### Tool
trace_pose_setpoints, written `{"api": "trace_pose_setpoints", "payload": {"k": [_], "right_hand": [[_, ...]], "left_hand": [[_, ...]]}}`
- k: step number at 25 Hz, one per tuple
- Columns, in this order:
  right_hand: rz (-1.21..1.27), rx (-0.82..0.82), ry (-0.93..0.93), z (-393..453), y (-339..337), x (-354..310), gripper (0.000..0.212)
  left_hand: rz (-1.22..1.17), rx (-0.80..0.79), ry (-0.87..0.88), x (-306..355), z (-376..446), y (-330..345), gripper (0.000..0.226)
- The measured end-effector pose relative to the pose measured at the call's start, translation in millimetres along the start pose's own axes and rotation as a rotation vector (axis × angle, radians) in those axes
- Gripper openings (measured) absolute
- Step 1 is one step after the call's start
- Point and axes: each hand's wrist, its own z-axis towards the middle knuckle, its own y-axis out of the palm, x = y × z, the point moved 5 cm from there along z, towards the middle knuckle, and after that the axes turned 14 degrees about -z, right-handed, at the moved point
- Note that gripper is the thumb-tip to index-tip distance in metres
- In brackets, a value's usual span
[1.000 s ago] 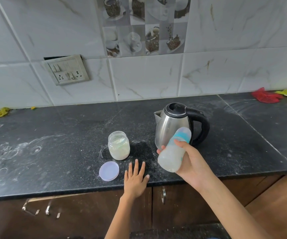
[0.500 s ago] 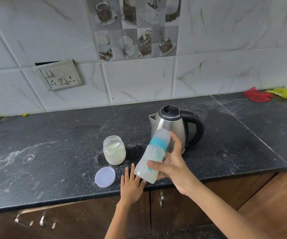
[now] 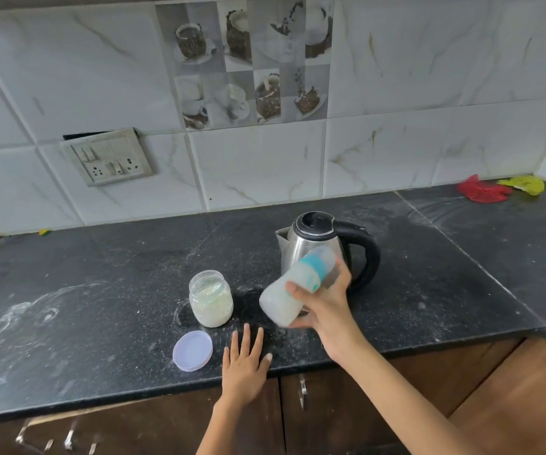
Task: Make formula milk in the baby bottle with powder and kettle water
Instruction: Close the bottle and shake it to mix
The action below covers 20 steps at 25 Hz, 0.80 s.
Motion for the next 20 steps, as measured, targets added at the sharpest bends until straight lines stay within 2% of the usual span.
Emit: {"api": "trace_pose_setpoints", "payload": {"k": [2, 5, 6, 9, 10, 13, 17, 20], "right_hand": [[-0.112, -0.098, 0.005, -6, 8, 4, 0.098], [0.067, 0.093, -0.025, 6, -9, 2, 0.086], [0.091, 0.107, -0.017, 6, -10, 1, 0.085], [-0.106, -0.083, 0.018, -5, 5, 6, 0.097], [-0.095, -0.076, 0.007, -3, 4, 6, 0.097], [0.161, 0.118, -0.004, 6, -13, -1, 0.092], [-0.12, -0.088, -0.002, -12, 4, 4, 0.098], [0.107, 0.133, -0.03, 5, -14, -1, 0.094]], "left_hand": [[0.004, 0.006, -0.009, 0, -1, -1, 0.058], [0.009, 0.009, -0.006, 0, 0, -2, 0.058], [0.011, 0.003, -0.006, 1, 0, -1, 0.058], [0.009, -0.011, -0.024, 1, -1, -2, 0.059], [0.005, -0.007, -0.022, 0, -1, -2, 0.059], [0.009, -0.003, -0.013, 0, 1, -1, 0.059], [0.002, -0.004, -0.024, 0, 0, -1, 0.058], [0.004, 0.01, -0.007, -1, 0, 0, 0.058]]}}
